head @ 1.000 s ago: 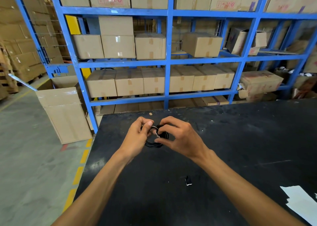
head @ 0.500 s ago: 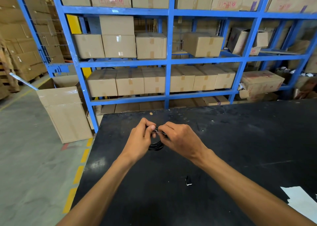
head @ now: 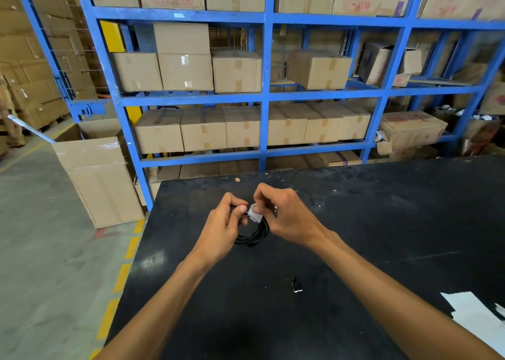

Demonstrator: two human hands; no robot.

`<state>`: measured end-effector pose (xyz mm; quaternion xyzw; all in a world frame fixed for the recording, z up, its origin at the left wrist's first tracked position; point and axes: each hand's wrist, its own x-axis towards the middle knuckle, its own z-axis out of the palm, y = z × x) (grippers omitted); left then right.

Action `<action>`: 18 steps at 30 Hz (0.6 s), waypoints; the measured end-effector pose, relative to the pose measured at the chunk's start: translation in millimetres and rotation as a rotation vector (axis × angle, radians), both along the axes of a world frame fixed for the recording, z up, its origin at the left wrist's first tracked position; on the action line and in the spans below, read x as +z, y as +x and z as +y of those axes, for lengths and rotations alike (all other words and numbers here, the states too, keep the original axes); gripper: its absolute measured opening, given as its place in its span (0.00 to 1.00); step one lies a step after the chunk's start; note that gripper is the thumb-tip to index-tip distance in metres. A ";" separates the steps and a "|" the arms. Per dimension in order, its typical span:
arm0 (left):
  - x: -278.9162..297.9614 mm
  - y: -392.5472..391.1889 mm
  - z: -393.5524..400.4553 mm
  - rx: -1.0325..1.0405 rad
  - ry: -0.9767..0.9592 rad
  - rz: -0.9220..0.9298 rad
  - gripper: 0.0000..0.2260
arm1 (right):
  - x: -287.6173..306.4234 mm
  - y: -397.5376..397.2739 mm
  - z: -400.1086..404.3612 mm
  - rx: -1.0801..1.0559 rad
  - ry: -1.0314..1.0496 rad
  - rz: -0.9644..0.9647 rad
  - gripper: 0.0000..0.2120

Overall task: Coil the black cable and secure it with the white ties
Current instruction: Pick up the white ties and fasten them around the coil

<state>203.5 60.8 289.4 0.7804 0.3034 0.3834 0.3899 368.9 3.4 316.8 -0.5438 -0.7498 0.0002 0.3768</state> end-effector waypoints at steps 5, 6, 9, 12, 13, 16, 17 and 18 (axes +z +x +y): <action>3.7 0.2 2.2 0.024 0.008 -0.028 0.06 | -9.1 -4.6 0.5 -0.032 0.042 0.189 0.07; 4.2 0.2 3.2 0.023 0.013 -0.031 0.06 | -10.2 -5.6 -0.1 -0.056 0.040 0.222 0.08; 3.7 0.2 4.3 0.029 -0.009 -0.040 0.06 | -13.0 -5.4 -2.1 -0.103 0.017 0.275 0.18; 1.7 1.1 4.3 0.035 -0.052 -0.073 0.06 | -14.9 -3.9 -3.0 -0.113 0.031 0.248 0.11; 1.4 1.9 3.6 0.029 -0.065 -0.082 0.06 | -15.6 -4.3 -3.4 -0.117 0.053 0.242 0.08; 0.3 5.3 1.9 0.014 -0.119 -0.134 0.06 | -16.8 -6.0 -3.1 -0.150 0.134 0.249 0.03; 0.0 6.5 1.6 0.011 -0.133 -0.153 0.05 | -16.4 -6.4 -2.8 -0.166 0.153 0.251 0.02; 0.0 7.9 1.2 0.006 -0.148 -0.170 0.05 | -15.9 -6.3 -2.4 -0.183 0.167 0.253 0.02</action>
